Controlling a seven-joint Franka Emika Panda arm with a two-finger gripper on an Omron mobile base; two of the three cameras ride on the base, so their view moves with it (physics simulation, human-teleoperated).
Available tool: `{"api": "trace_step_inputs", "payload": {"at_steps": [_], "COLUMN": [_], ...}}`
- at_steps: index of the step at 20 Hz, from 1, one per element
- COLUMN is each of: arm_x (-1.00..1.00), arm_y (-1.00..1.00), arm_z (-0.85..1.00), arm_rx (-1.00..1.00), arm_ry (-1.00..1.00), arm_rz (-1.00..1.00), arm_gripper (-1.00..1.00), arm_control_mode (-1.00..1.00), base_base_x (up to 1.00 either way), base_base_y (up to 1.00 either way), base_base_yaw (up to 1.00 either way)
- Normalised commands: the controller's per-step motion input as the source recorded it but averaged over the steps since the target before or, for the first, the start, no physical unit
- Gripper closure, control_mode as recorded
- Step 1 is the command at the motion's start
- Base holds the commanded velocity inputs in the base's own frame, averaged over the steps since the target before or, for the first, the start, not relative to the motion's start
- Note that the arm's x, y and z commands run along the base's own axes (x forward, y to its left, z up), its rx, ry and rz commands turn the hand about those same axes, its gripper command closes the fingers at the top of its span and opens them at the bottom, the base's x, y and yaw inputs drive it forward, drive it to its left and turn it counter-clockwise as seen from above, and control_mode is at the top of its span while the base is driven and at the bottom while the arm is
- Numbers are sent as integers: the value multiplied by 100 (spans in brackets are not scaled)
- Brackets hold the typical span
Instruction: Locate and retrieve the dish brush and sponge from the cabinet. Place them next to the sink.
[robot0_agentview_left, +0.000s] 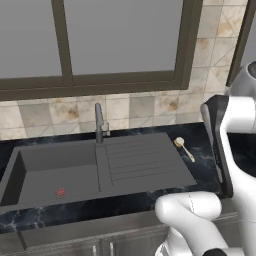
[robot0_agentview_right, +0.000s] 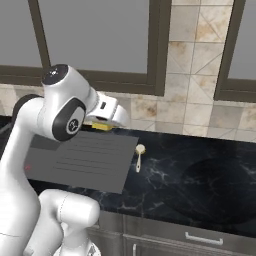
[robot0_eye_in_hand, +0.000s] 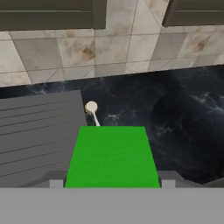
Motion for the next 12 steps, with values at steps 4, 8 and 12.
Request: {"api": "trace_step_inputs", "payload": {"at_steps": [4, 8, 12], "arm_x": [26, 22, 22], "arm_y": [0, -4, -17], "arm_z": [-64, -61, -38], "arm_rx": [14, 6, 0], "arm_ry": [17, 15, 17], "arm_rz": [0, 0, 0], "arm_gripper": [100, 100, 100], "arm_control_mode": [-100, -100, -100], "base_base_x": [0, 0, 0], "base_base_y": [0, 0, 0], "base_base_yaw": [0, 0, 0]}}
